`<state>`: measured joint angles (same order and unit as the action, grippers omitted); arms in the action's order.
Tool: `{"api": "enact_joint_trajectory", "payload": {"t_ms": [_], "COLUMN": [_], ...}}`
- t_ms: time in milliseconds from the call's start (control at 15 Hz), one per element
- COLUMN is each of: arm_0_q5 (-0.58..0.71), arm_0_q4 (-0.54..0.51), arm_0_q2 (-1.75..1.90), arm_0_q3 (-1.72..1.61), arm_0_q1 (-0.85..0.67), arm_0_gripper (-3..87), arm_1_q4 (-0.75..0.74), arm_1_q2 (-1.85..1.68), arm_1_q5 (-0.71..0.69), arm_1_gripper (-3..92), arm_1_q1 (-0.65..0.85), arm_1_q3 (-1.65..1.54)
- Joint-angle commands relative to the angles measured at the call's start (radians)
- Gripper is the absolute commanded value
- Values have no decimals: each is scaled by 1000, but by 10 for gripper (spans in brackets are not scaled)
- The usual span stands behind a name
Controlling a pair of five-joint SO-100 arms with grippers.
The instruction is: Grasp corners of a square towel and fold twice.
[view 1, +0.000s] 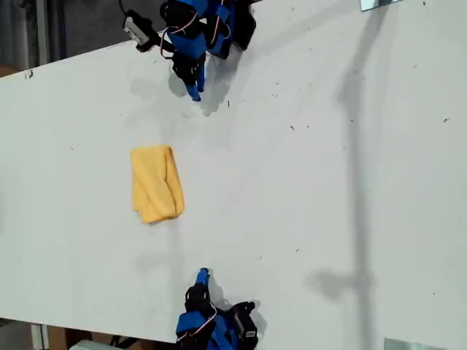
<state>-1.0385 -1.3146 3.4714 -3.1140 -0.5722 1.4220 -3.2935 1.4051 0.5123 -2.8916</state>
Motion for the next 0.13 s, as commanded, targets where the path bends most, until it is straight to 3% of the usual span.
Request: {"api": "enact_joint_trajectory", "payload": {"t_ms": [0, 67], "arm_0_q5": [9, 9], "arm_0_q4": [11, 11], "arm_0_q2": [5, 5], "arm_0_q3": [-5, -5], "arm_0_q1": [9, 9], "arm_0_gripper": [70, 70], "arm_1_q4": [-2, -2], "arm_1_q2": [6, 6], "arm_1_q5": [9, 9], "arm_1_gripper": [97, 76], "arm_1_q1": [15, 14], "arm_1_q3": [6, 6]}}
